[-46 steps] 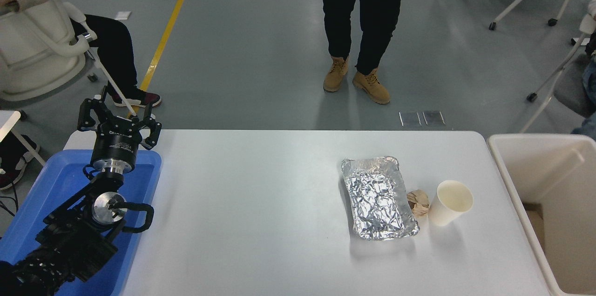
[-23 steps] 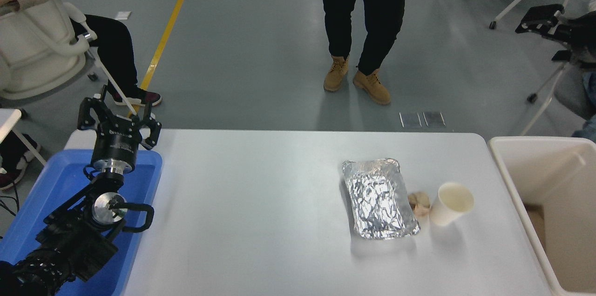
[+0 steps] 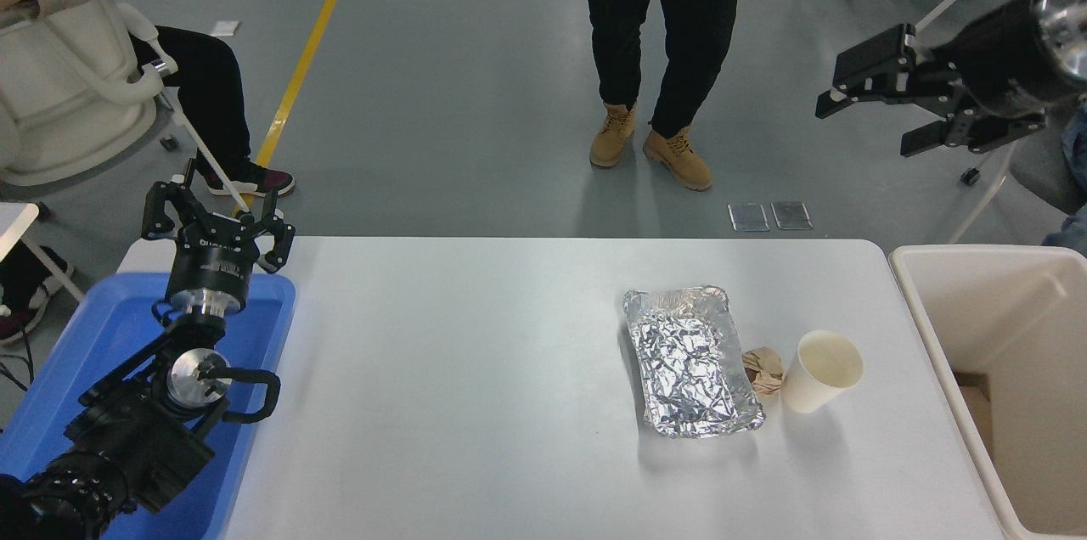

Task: Pick up paper cup place in dustbin

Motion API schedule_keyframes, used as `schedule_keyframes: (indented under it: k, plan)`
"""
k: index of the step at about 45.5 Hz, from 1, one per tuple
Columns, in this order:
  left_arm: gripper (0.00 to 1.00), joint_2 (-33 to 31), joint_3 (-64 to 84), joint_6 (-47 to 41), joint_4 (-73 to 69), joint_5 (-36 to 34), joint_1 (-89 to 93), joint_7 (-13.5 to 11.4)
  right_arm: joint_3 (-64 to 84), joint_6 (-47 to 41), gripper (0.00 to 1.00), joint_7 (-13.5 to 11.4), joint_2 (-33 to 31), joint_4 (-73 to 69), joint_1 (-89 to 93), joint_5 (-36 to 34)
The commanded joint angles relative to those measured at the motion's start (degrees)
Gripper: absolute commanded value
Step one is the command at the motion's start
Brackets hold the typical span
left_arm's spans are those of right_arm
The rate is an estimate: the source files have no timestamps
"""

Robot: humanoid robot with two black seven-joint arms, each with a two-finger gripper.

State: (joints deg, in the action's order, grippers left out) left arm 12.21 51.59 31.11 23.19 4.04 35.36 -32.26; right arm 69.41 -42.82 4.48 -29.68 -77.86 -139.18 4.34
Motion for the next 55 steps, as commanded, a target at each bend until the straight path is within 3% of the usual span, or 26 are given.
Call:
schedule_keyframes:
  k: [1,21,37,55]
  plan:
    - [0.99,0.0,0.0,0.0,-0.1,0.0,0.0,0.0,-0.1,-2.2,1.00,0.1,4.8,-3.3,-7.6,0.1]
    - [0.99,0.0,0.0,0.0,0.0,0.0,0.0,0.0,3.5,-2.2,1.00,-0.5,12.1,-3.7,-10.1,1.4]
    - [0.99,0.0,0.0,0.0,-0.1,0.0,0.0,0.0,5.8,-2.2,1.00,-0.1,12.5,-3.0,-10.2,-3.6]
    - [0.99,0.0,0.0,0.0,-0.1,0.0,0.0,0.0,5.8,-2.2,1.00,-0.1,11.9,-2.0,-6.9,-4.0]
